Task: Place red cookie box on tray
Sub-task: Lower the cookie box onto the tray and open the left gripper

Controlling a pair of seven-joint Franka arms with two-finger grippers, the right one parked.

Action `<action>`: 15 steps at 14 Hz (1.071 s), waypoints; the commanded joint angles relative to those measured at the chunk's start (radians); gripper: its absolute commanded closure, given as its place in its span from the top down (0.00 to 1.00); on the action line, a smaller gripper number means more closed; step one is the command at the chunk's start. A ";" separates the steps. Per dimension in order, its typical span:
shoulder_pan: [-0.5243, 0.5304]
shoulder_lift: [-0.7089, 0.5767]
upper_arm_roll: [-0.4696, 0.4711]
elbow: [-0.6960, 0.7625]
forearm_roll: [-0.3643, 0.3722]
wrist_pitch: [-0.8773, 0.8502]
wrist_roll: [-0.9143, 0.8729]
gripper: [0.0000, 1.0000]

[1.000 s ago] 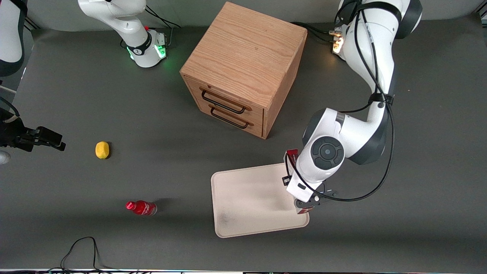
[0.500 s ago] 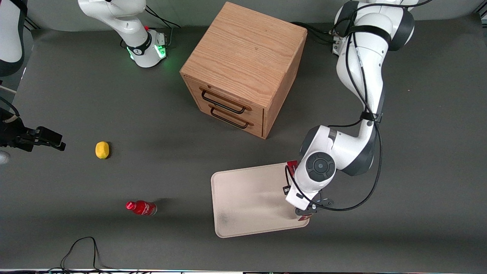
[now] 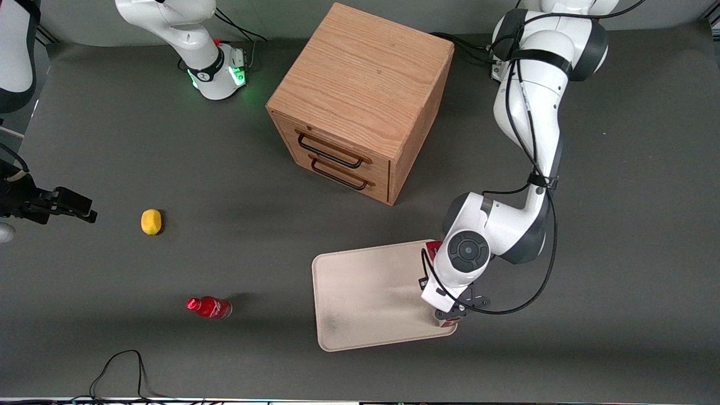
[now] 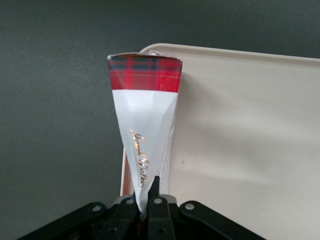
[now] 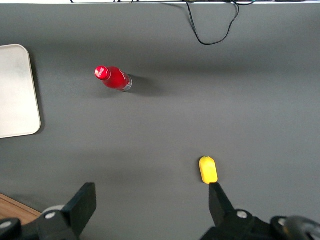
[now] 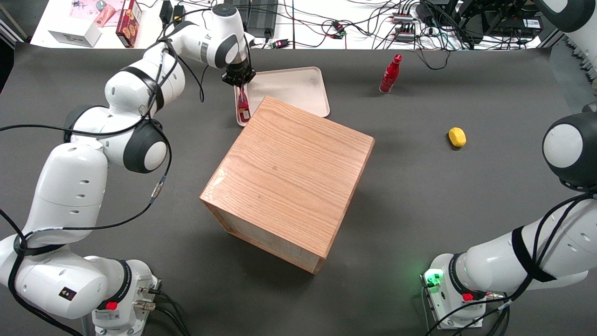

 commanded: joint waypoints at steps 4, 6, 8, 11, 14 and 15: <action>-0.007 -0.015 0.000 -0.026 0.069 0.014 -0.008 1.00; -0.004 -0.025 0.000 -0.023 0.068 -0.003 -0.010 1.00; -0.003 -0.064 -0.002 -0.015 0.057 -0.059 -0.013 1.00; 0.008 -0.140 -0.009 0.015 0.037 -0.225 -0.013 1.00; 0.037 -0.298 -0.006 0.006 -0.004 -0.349 -0.001 1.00; 0.045 -0.352 -0.005 0.003 -0.012 -0.386 0.007 1.00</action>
